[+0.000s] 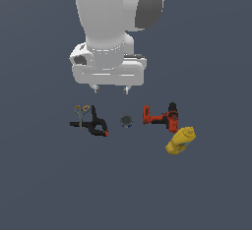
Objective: Pick up a designated object from a clutter of objects.
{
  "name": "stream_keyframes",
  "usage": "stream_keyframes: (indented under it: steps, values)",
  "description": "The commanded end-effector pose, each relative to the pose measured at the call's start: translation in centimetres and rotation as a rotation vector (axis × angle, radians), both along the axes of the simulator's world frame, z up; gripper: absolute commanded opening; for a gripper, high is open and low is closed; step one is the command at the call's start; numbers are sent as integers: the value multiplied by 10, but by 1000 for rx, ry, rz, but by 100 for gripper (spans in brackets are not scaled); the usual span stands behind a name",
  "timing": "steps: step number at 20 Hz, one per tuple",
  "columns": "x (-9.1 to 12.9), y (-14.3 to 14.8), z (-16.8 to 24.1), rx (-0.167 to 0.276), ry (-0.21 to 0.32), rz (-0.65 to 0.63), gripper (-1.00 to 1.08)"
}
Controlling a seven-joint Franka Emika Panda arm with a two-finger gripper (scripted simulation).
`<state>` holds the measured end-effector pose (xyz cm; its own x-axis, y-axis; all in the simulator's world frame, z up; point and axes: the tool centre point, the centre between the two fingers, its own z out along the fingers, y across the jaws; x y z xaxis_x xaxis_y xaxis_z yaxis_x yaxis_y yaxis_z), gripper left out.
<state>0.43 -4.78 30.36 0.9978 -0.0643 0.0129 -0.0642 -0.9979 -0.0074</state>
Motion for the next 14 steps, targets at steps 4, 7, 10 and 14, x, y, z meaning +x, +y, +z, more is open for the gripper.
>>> stream_keyframes:
  steps: [4,7,10,14]
  values:
    - [1,-32,-33,-1,2,12,100]
    - [-1,-56,-58,-2,3,22,100]
    - [-6,-85,-89,-4,5,34,100]
    - [-20,-127,-133,-5,7,51,100]
